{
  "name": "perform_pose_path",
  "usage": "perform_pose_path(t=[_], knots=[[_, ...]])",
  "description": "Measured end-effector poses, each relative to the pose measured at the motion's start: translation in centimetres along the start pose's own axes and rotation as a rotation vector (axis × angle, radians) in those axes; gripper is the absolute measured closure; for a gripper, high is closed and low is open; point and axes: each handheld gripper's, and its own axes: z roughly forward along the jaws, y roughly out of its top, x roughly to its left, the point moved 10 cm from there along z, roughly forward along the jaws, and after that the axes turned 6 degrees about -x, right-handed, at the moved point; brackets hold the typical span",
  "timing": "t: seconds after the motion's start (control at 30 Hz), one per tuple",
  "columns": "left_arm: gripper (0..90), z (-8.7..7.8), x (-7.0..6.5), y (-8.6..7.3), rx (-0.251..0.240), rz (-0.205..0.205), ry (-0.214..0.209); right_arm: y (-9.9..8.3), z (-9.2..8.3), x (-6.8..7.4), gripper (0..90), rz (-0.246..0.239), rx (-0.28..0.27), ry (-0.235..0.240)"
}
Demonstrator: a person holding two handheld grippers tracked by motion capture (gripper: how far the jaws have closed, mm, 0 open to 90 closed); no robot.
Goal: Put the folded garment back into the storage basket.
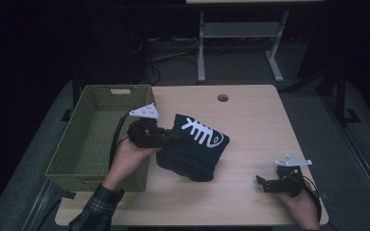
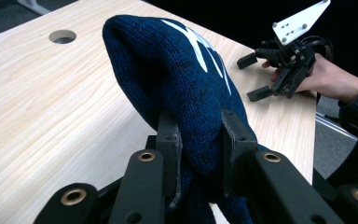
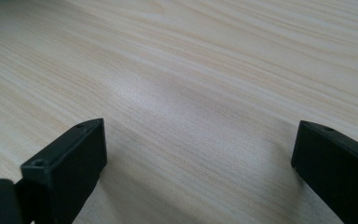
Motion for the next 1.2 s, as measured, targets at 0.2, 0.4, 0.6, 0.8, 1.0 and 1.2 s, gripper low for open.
perform_pose_path(t=[0.2,0.4,0.6,0.8,1.0,1.2], knots=[[72.4,-1.7,0.8,0.4,0.031,-0.008,0.011,0.0,0.0,0.0,3.0,0.001,0.000,-0.003],[72.5,-3.6,1.6,0.9,0.032,-0.020,0.024,0.0,0.0,-0.1,3.0,0.002,0.001,-0.005],[72.5,-5.5,2.1,1.7,0.032,-0.018,0.053,0.0,0.0,-0.1,3.0,0.006,0.001,-0.008],[72.5,-7.5,2.7,2.5,0.020,-0.018,0.086,0.0,0.0,-0.2,3.0,0.011,0.001,-0.013],[72.5,-9.5,3.4,2.8,0.015,-0.028,0.120,0.0,0.0,-0.2,3.0,0.014,0.001,-0.015],[72.5,-11.7,4.2,3.2,-0.007,-0.036,0.155,0.0,0.0,-0.2,3.0,0.013,0.000,-0.018]])
